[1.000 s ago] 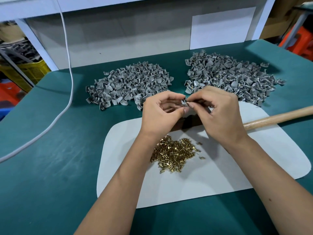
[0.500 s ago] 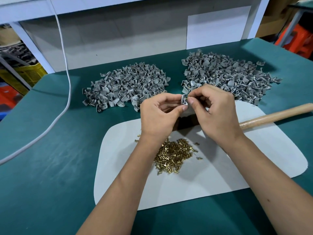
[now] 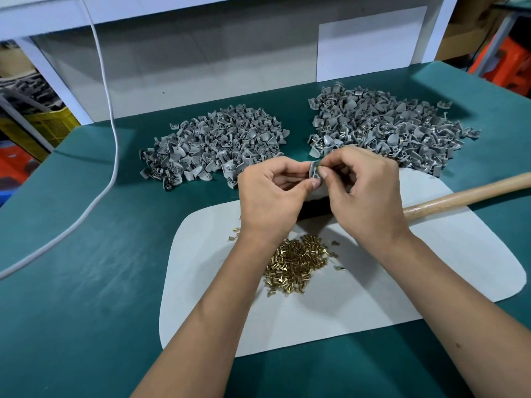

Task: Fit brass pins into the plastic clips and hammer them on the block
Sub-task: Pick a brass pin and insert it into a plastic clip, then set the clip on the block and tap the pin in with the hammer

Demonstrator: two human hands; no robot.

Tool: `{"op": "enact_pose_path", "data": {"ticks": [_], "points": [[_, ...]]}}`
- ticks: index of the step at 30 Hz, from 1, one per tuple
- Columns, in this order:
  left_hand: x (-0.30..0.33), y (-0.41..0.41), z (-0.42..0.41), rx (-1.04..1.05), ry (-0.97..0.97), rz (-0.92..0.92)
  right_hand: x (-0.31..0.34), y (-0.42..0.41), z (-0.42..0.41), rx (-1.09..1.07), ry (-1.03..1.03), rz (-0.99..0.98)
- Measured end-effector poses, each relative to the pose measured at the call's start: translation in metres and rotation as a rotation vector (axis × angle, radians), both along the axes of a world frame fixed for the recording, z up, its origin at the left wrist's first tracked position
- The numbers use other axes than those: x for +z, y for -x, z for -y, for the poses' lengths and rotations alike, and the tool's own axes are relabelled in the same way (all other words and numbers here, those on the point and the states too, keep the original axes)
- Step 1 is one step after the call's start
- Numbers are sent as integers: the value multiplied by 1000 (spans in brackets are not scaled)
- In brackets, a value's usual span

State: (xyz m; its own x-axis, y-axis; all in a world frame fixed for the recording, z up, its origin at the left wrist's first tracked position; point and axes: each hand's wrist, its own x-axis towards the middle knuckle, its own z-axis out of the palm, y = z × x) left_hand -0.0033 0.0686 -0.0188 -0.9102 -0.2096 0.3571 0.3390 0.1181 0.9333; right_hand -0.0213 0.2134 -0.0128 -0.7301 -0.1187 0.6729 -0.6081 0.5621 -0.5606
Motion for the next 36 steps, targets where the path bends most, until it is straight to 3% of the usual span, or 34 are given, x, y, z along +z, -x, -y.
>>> {"op": "enact_pose_path", "data": {"ticks": [8, 13, 19, 23, 25, 32, 36], "points": [[-4, 1, 5, 18, 186, -64, 1, 0, 1, 11, -42, 22], [-8, 2, 3, 106, 323, -118, 15, 1, -10, 103, -102, 180], [-2, 2, 10, 199, 373, -79, 48, 19, -74, 157, -467, 451], [-4, 7, 18, 208, 522, -23, 41, 17, -93, 202, -720, 697], [-8, 10, 19, 176, 575, 29, 33, 13, -92, 165, -776, 687], [-8, 9, 22, 61, 340, 152, 28, 14, -98, 248, -811, 626], [-7, 9, 21, 41, 265, 173, 45, 15, -99, 355, -442, 649]]}}
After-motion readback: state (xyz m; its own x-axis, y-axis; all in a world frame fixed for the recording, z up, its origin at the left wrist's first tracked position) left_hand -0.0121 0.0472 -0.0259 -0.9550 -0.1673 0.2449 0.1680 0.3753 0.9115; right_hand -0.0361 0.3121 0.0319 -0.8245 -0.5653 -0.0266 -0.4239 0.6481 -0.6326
